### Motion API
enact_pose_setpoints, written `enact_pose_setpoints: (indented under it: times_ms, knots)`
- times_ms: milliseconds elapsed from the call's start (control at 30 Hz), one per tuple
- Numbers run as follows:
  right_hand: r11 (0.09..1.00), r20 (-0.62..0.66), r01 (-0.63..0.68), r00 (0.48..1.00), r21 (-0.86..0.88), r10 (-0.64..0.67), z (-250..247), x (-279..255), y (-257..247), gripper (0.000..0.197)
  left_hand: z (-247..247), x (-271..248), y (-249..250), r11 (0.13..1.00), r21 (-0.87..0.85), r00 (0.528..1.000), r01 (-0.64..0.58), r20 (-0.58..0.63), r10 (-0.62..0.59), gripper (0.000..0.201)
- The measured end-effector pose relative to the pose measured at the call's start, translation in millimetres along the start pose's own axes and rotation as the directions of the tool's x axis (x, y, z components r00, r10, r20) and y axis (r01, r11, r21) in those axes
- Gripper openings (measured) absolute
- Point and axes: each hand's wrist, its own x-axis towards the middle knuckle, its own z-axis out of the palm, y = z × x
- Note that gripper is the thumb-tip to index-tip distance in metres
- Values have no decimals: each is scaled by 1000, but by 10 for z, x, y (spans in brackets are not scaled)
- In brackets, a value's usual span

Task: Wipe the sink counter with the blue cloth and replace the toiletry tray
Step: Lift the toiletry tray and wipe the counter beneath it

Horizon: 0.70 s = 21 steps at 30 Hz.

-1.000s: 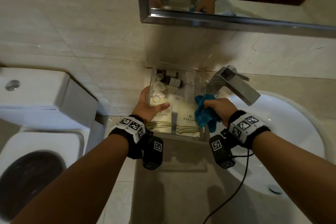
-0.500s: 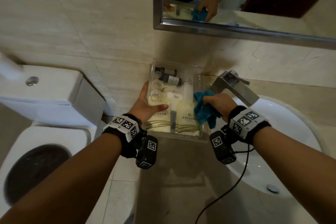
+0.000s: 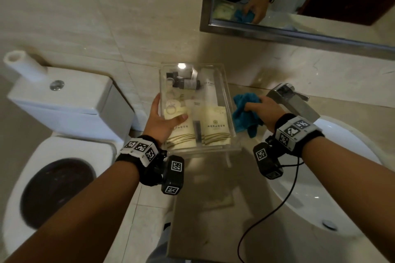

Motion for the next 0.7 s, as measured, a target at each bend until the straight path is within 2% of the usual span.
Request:
enact_pose_setpoints:
  times_ms: [67, 100, 233, 300, 400, 467, 533, 600, 700]
  knots:
    - [998, -78, 0, 997, -63, -5, -14, 46, 104, 46, -90, -20, -1, 999, -31, 999, 24, -36, -25, 95]
    - [993, -105, -6, 994, -115, -6, -9, 62, 165, 52, -141, -27, 1, 999, -38, 998, 32, -52, -34, 95]
    - [954, -142, 6, 989, -299, -51, 126, 94, 392, 45, -325, -33, -31, 998, -36, 994, 41, -96, -45, 95]
    - [931, -118, 45, 989, -361, -93, 242, 101, 497, 45, -384, -23, -72, 999, -23, 990, 42, -135, -44, 95]
    - [844, 35, 158, 986, -513, -163, 477, 86, 660, 40, -449, -15, -139, 998, -19, 984, 62, -165, -64, 95]
    - [747, 125, 221, 975, -627, -183, 611, 87, 745, 33, -492, -16, -167, 997, -18, 980, 78, -183, -80, 95]
    - [648, 194, 278, 960, -709, -200, 686, 100, 829, 38, -532, -19, -176, 996, -9, 975, 85, -204, -85, 94]
    - [628, 188, 290, 956, -722, -226, 687, 149, 889, 50, -568, -12, -183, 996, -6, 972, 92, -216, -92, 94]
    - [663, 88, 264, 954, -700, -287, 599, 281, 970, 58, -601, -2, -205, 995, -10, 971, 96, -219, -96, 94]
